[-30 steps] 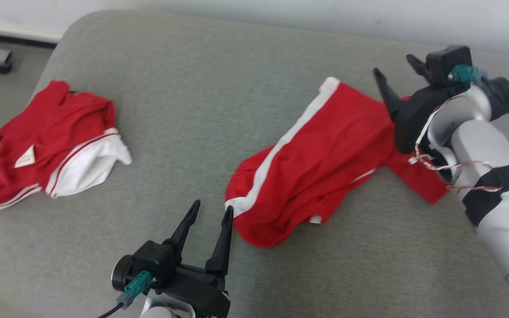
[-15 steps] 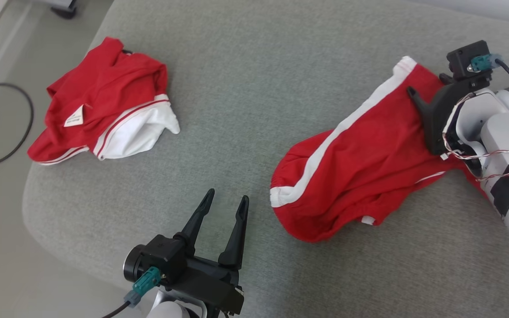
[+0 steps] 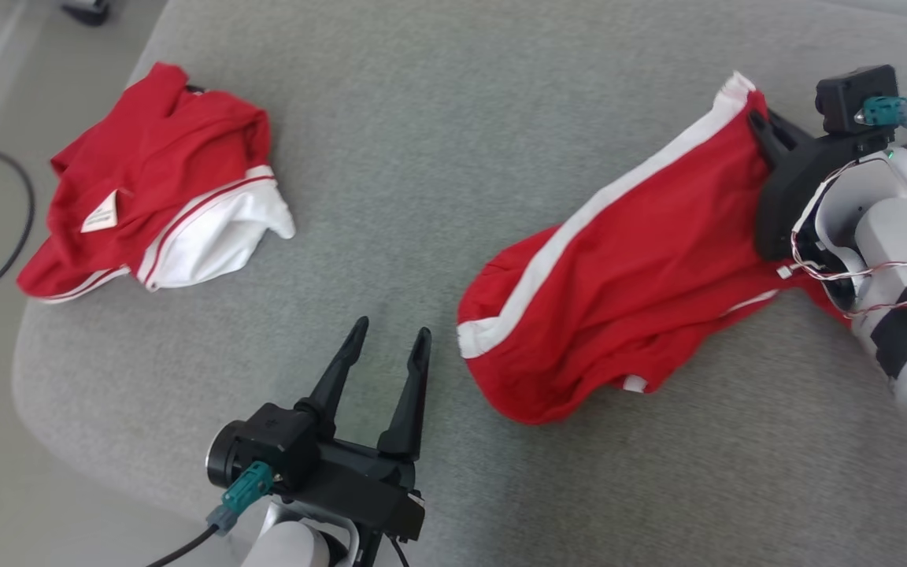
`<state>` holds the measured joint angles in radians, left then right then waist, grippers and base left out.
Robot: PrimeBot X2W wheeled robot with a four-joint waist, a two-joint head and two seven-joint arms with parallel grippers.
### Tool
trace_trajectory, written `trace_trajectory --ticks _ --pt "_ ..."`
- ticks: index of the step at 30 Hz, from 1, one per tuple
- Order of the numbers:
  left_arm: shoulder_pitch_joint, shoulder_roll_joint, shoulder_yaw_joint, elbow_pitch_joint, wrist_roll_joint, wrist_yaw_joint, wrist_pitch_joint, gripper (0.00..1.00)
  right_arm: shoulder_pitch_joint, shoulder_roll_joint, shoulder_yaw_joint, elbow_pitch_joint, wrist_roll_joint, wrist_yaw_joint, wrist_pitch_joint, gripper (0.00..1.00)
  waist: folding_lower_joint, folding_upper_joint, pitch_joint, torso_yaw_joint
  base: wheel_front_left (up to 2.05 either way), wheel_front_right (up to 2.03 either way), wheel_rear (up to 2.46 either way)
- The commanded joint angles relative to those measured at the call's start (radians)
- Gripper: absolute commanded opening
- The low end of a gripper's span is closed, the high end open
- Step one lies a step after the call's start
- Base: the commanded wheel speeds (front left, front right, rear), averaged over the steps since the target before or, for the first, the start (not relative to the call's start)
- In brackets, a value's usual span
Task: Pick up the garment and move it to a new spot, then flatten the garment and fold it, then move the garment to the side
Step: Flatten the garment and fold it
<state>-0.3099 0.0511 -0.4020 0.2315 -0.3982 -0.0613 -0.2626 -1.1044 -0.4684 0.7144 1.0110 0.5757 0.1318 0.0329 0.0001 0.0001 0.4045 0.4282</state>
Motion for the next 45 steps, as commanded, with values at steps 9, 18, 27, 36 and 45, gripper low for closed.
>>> trace_trajectory --ticks 9,18,27,36,45 --pt "0.007 0.0 0.058 0.038 0.052 -0.021 -0.003 1.0 0.061 0.044 -0.033 -0.124 0.103 -0.002 -0.226 0.0 -0.0001 -0.0001 -0.12 -0.18 0.0 0.0 0.0" --pt "0.054 0.0 0.146 0.066 0.084 -0.037 -0.003 1.0 0.258 -0.013 -0.076 -0.369 0.205 -0.002 -0.273 0.0 -0.0001 -0.0001 -0.212 -0.331 0.0 0.0 0.0" --pt "0.089 0.0 0.197 0.083 0.102 -0.051 -0.003 1.0 0.584 -0.043 -0.198 -0.565 0.23 -0.002 -0.262 0.0 -0.0001 -0.0001 -0.267 -0.403 0.0 0.0 0.0" --pt "0.113 0.0 0.216 0.108 0.122 -0.059 -0.003 1.0 0.79 0.025 -0.332 -0.516 0.125 -0.002 -0.265 1.0 -0.0001 -0.0001 -0.302 -0.407 0.0 0.0 0.0" --pt "0.158 -0.001 0.276 0.089 0.152 -0.05 -0.003 1.0 0.819 0.142 -0.577 -0.607 -0.155 -0.002 -0.298 1.0 -0.0001 -0.0001 -0.331 -0.407 0.0 0.0 0.0"
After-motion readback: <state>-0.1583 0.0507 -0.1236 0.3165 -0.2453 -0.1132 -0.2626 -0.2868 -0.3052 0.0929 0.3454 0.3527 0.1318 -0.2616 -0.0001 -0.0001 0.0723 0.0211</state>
